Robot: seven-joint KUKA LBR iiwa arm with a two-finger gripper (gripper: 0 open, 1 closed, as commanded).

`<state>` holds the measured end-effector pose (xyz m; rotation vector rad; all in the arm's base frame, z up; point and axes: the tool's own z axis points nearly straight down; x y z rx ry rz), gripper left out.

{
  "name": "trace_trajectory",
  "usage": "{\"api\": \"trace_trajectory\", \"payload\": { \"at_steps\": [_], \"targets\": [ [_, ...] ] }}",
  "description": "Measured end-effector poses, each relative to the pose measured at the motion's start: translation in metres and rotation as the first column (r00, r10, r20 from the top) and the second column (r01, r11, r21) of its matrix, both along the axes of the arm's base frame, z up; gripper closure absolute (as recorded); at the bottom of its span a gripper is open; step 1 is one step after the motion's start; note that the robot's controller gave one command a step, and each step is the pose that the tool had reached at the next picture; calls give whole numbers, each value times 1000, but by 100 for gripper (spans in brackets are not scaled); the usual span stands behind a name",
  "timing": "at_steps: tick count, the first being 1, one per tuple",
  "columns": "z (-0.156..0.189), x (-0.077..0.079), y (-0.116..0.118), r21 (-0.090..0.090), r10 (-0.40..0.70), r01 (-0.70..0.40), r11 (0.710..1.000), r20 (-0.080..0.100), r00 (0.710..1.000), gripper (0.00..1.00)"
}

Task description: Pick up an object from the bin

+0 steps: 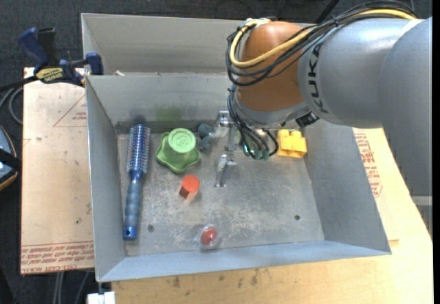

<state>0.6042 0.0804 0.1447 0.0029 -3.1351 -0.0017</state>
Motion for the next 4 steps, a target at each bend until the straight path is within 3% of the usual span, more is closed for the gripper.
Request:
{"api": "trace_trajectory", "payload": {
  "at_steps": [1,2,3,4],
  "targets": [
    [-29,34,46,1,69,-70,998,9,998,0],
    [-35,37,34,4,-20,20,1000,22,1000,0],
    [-42,32,33,1,-20,20,1000,9,1000,100],
    [19,32,49,2,-2,2,1000,15,1000,100]
  ]
}}
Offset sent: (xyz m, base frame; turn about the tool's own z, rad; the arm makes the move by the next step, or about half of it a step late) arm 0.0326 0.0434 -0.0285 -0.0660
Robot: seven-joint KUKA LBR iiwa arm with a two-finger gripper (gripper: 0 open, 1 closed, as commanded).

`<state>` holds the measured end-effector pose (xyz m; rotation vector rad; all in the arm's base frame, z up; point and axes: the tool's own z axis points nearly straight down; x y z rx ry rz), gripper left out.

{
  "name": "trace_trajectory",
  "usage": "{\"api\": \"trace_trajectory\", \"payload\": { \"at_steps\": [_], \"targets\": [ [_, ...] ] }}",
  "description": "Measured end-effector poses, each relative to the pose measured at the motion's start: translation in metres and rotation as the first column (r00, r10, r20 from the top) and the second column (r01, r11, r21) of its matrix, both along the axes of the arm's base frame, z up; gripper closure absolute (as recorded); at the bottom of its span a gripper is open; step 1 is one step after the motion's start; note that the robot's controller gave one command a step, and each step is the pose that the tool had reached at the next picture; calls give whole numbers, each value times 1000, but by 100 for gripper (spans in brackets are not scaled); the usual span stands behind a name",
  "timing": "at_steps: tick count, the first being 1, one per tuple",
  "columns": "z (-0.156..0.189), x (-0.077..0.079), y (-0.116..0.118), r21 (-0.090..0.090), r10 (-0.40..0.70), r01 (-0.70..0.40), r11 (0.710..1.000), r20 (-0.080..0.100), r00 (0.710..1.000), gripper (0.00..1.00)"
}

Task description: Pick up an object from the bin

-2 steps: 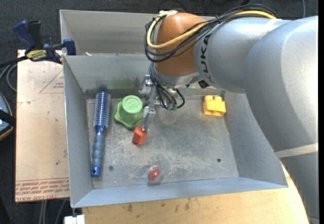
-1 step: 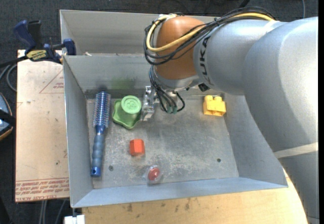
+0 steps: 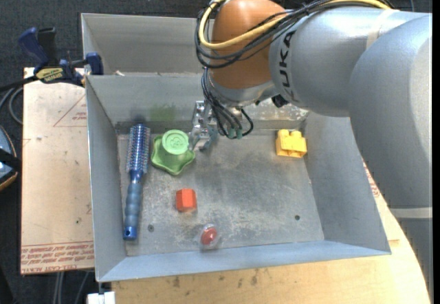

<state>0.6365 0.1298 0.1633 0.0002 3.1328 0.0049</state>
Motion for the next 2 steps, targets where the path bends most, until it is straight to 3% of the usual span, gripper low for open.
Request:
{"api": "trace_trajectory", "payload": {
  "at_steps": [1,2],
  "targets": [
    [-2,-36,101,1,-198,198,980,-10,980,100],
    [-19,-55,111,-3,-351,351,936,-11,936,100]
  ]
}}
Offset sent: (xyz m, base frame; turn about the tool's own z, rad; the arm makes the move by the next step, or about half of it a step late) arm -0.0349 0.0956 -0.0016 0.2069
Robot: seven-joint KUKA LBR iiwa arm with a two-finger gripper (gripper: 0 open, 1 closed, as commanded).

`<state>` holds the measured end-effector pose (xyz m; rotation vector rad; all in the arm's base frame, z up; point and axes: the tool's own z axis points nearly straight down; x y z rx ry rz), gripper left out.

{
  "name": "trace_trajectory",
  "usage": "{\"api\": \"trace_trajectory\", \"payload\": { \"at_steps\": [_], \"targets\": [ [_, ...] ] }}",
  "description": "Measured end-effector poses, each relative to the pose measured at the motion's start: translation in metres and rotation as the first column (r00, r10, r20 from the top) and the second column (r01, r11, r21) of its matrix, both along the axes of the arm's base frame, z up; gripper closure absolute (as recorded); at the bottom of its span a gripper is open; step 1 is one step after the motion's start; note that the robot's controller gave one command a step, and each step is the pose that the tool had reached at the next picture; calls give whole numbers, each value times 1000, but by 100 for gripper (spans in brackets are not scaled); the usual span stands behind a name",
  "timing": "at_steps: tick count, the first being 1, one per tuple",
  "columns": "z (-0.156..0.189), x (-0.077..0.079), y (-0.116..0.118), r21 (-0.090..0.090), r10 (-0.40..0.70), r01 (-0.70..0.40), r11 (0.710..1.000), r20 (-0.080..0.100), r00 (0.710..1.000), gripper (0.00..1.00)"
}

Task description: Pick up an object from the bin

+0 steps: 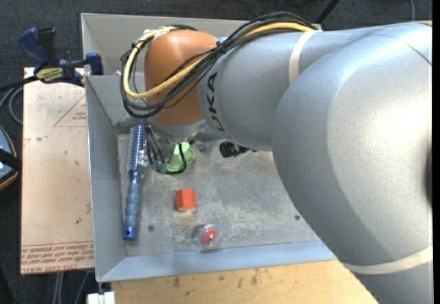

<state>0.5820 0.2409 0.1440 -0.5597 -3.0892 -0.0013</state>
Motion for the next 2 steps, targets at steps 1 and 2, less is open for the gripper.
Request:
{"api": "trace_trajectory", "payload": {
  "at_steps": [1,2],
  "targets": [
    [40,-11,2,2,5,-5,1000,6,1000,100],
    [42,-23,10,0,-44,44,999,2,999,100]
  ]
}}
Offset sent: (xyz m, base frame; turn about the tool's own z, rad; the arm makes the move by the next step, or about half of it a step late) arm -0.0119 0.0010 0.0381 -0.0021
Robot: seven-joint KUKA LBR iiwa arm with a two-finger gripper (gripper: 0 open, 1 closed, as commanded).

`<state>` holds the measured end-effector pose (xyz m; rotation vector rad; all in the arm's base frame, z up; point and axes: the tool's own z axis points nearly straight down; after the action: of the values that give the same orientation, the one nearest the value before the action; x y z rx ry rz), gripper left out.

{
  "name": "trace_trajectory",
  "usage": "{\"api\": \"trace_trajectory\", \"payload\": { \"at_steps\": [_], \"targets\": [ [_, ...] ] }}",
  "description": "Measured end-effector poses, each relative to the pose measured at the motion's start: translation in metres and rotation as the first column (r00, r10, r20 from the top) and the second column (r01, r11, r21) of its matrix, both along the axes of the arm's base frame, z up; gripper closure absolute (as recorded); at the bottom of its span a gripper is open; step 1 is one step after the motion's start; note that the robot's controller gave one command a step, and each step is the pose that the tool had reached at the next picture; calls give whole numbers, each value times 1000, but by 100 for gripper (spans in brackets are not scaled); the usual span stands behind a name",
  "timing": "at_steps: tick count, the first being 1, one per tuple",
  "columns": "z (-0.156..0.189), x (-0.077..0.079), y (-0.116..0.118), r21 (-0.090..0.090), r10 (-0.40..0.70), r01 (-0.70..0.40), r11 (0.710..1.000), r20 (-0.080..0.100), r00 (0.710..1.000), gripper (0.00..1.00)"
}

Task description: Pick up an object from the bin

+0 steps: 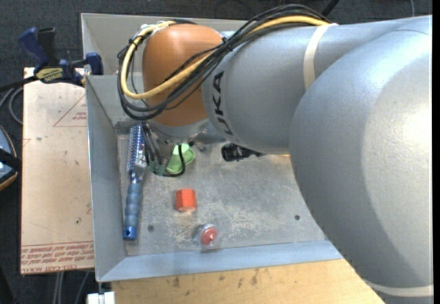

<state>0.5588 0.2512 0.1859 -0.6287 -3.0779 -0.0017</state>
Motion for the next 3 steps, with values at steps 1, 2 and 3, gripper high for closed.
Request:
{"api": "trace_trajectory", "payload": {
  "at_steps": [1,2,3],
  "targets": [
    [-53,0,-1,-4,-5,5,1000,-5,1000,100],
    [-96,13,-31,-3,-5,5,1000,1,1000,100],
    [-95,13,-30,-4,-2,2,1000,1,1000,0]
  ]
}}
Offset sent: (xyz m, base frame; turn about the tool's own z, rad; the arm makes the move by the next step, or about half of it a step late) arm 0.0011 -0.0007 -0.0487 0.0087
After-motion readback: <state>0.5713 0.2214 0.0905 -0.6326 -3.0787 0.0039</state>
